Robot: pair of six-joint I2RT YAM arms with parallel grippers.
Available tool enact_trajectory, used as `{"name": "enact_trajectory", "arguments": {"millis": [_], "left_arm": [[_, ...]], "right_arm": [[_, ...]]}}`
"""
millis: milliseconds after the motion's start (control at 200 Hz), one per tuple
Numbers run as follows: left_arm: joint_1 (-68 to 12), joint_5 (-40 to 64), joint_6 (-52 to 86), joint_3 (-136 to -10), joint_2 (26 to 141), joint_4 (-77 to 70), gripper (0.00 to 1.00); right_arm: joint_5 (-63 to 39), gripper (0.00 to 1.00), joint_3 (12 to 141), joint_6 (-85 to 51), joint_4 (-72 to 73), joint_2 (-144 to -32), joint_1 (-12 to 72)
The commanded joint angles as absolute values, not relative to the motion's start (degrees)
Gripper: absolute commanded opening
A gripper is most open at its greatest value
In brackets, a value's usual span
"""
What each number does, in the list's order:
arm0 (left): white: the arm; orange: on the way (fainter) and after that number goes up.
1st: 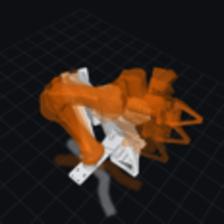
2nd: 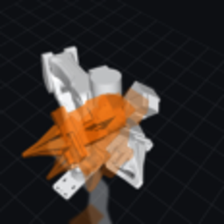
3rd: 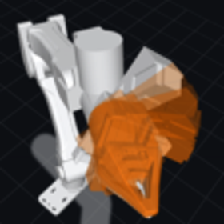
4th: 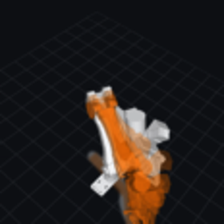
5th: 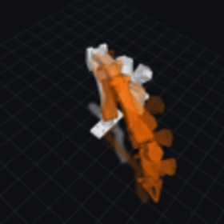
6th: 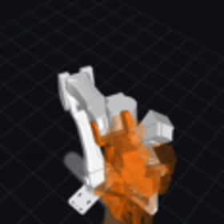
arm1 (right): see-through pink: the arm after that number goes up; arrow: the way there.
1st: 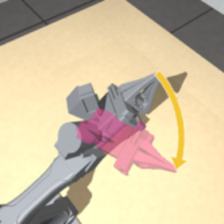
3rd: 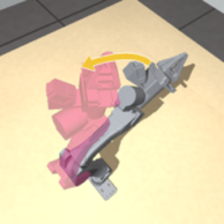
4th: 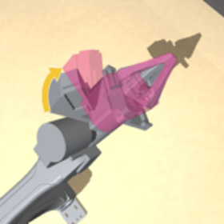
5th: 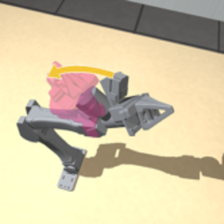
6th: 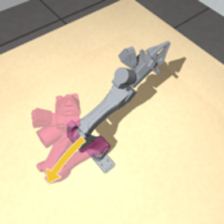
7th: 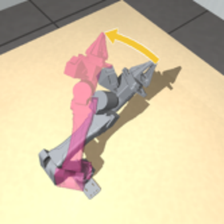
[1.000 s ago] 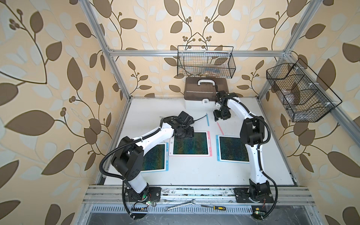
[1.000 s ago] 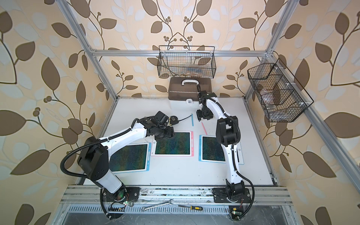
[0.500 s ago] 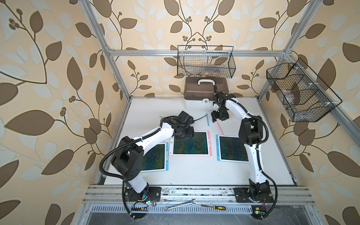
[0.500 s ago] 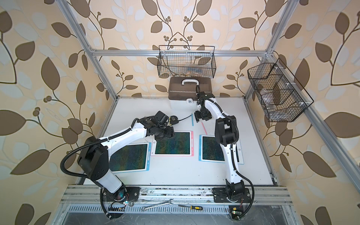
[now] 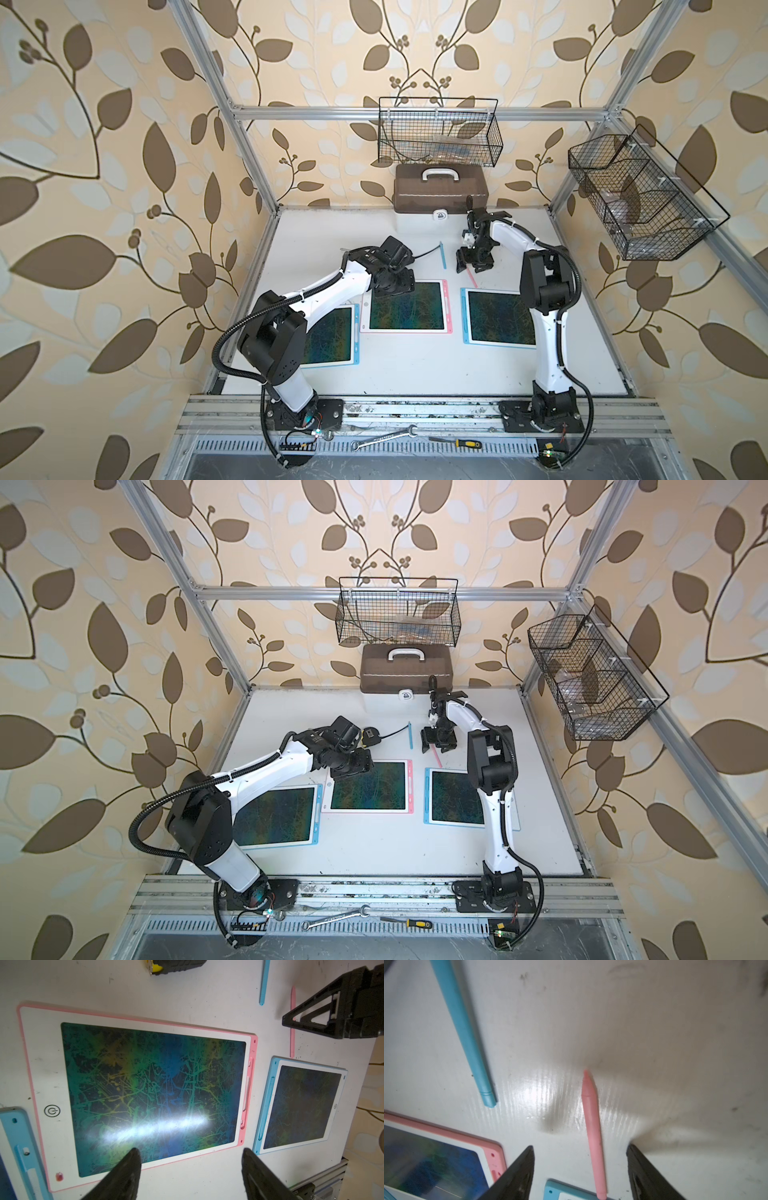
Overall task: Place the stylus back onto the writing tablet
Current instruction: Move the stylus to the center of the board.
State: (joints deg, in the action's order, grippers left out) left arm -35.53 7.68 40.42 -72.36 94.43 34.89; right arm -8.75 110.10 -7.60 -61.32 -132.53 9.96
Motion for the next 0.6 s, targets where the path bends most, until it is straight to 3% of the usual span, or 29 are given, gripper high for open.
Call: {"name": "enact_trajectory", "arguments": {"millis": [0,595], "left_arm": [[-35.24,8.89,39.37,-74.98,94.95,35.11,0.77],[-35.16,7.97,40.27,-72.8,92.86,34.19,0.77]], "right_arm": [[-11.17,0.71,110.68,-7.7,-61.49,-133.18,10.18],[-10.65,0.67,112.26,-5.15,-64.69,-135.9,15.83]]}}
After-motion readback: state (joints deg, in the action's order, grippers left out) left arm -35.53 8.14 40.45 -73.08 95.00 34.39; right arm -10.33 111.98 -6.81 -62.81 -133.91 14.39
